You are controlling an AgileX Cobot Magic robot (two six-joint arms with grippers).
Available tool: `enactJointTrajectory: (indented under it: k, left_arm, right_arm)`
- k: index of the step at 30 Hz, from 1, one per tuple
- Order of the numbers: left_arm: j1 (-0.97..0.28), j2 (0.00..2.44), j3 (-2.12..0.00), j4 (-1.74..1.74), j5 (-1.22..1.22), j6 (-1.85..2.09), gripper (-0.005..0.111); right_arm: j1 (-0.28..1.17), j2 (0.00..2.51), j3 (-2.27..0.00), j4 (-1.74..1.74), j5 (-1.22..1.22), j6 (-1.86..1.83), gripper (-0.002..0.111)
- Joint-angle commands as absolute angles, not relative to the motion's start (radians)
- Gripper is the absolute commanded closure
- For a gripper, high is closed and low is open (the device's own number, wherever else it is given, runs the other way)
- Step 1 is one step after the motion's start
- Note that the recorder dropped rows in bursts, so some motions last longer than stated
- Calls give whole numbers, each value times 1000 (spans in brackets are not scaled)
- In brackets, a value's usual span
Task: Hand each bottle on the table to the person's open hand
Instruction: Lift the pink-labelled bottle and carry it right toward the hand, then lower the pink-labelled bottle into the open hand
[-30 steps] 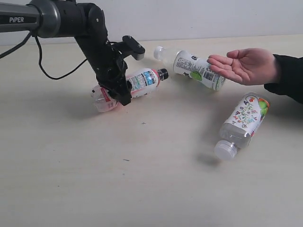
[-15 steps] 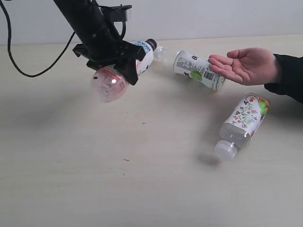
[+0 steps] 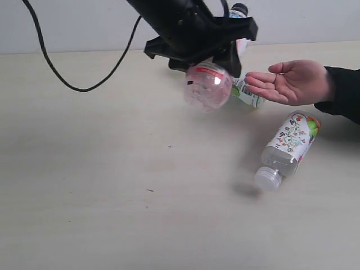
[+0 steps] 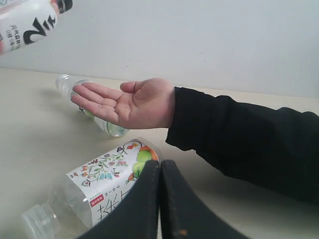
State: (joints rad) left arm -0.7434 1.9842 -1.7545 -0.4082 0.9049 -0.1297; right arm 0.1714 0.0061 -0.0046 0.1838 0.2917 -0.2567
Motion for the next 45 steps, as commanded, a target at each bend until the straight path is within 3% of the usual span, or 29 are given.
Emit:
enactJointTrajectory:
  k: [1,12,26,45]
  left_arm:
    - [-819,1974,-1755,-429,789,-227,107]
    - [-934,2003,-1755,-485,436,-379,107]
    - [-944,2210,-1755,-739,145,-379,107]
    - [-944,2314,-1775,-771,88,-329,106]
  right_arm:
    - [166,0,0,184,286,-260,108]
    - [166,0,0,184,286,-260,108]
    - [166,0,0,184,286,-260,108]
    - [166,0,0,184,286,-260,108]
